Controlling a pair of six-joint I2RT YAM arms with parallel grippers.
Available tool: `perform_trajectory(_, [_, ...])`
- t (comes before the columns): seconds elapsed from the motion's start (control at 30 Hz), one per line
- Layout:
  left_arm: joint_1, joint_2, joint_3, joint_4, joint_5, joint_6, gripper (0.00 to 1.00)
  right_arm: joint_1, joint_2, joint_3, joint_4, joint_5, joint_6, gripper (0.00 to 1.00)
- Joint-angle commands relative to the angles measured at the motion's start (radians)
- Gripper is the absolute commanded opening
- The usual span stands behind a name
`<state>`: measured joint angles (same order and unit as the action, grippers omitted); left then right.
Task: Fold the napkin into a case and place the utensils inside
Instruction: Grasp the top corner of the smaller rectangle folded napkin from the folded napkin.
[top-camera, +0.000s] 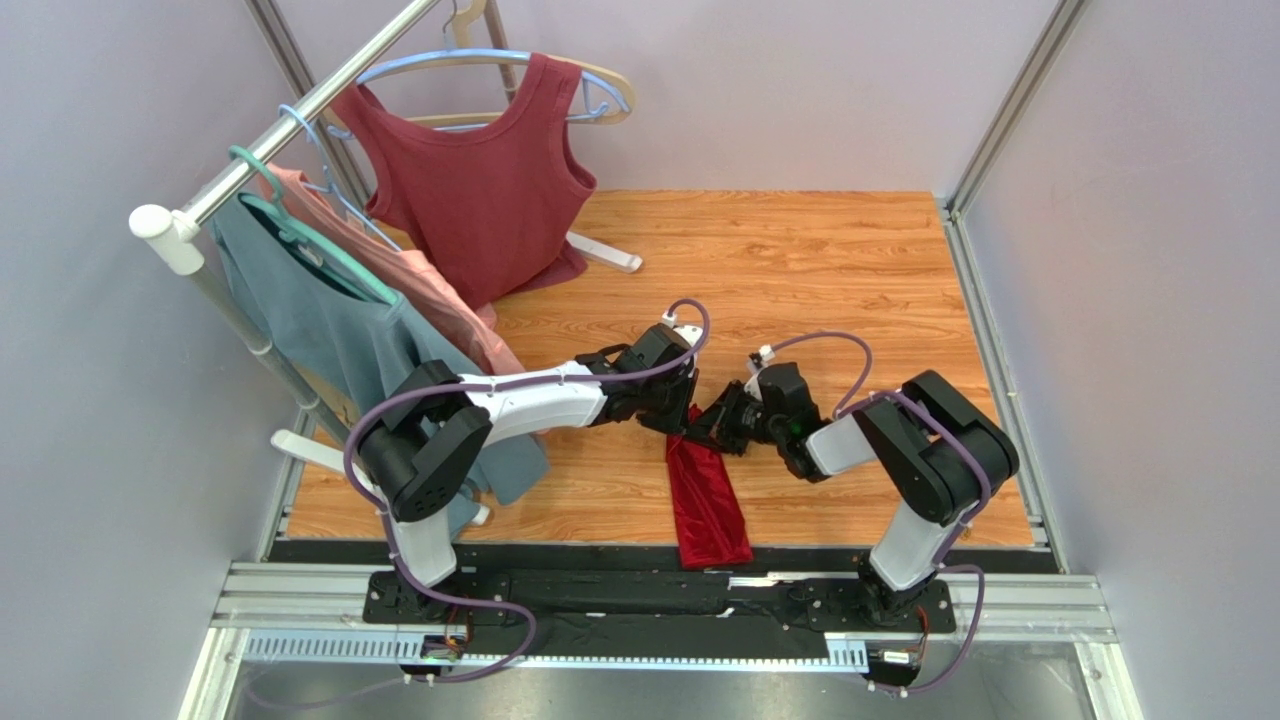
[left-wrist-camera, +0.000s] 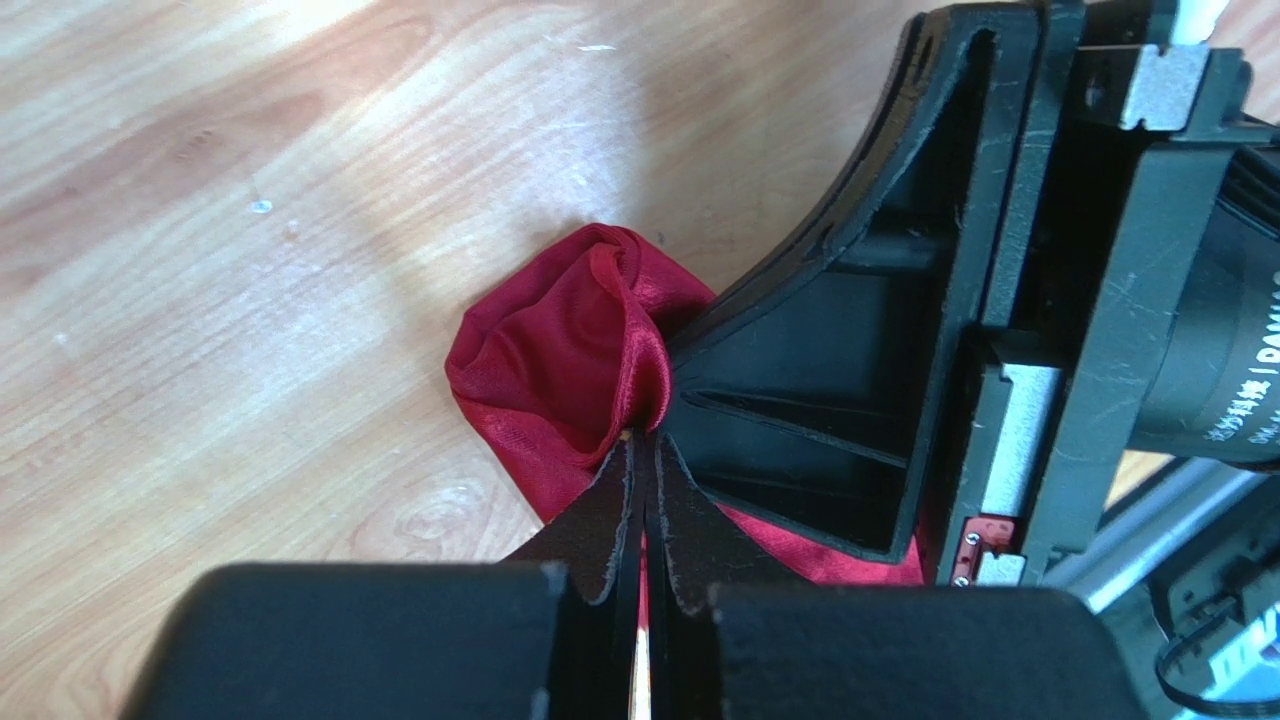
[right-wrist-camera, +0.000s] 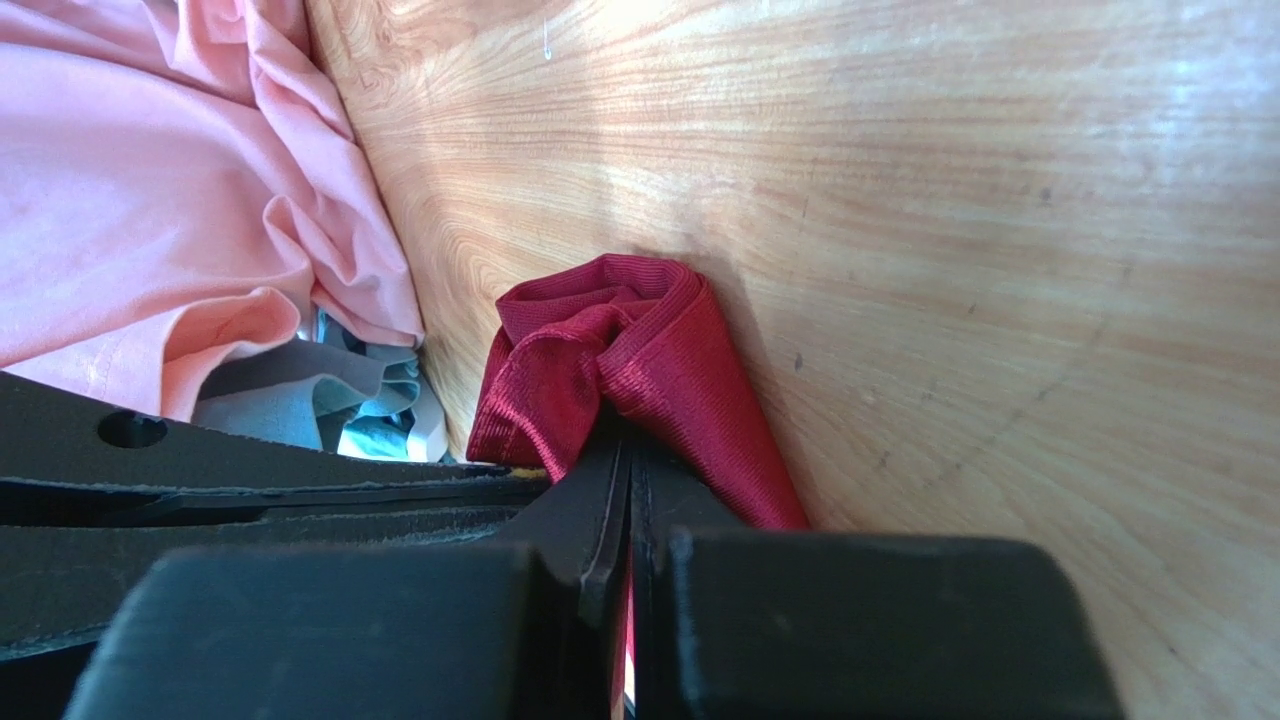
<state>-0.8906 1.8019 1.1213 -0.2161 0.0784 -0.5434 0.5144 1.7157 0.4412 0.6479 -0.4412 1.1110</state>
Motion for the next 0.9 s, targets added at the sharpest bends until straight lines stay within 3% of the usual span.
perform_trajectory(0.0, [-0.013, 0.042, 0.005, -0.045, -0.069, 0.025, 0.0, 0.004, 0.018, 0.037, 0.019, 0.038, -0.014, 0.0])
perform_trajectory(0.1, [-0.01, 0.028, 0.015, -0.031, -0.077, 0.036, 0.06, -0.001, -0.007, 0.031, -0.037, 0.041, -0.042, 0.0])
perform_trajectory(0.17, [-0.005, 0.016, 0.018, -0.019, -0.077, 0.031, 0.16, -0.001, -0.051, 0.037, -0.092, 0.054, -0.071, 0.0])
perform_trajectory(0.37, [0.016, 0.001, 0.015, 0.018, -0.023, 0.003, 0.3, -0.004, -0.171, 0.1, -0.381, 0.13, -0.197, 0.0])
perform_trajectory(0.6, [0.019, -0.085, -0.054, 0.067, 0.027, -0.029, 0.27, -0.007, -0.255, 0.162, -0.591, 0.193, -0.289, 0.0])
perform_trajectory(0.87, [0.047, -0.179, -0.06, -0.029, -0.003, -0.052, 0.2, 0.002, -0.217, 0.139, -0.508, 0.133, -0.255, 0.0])
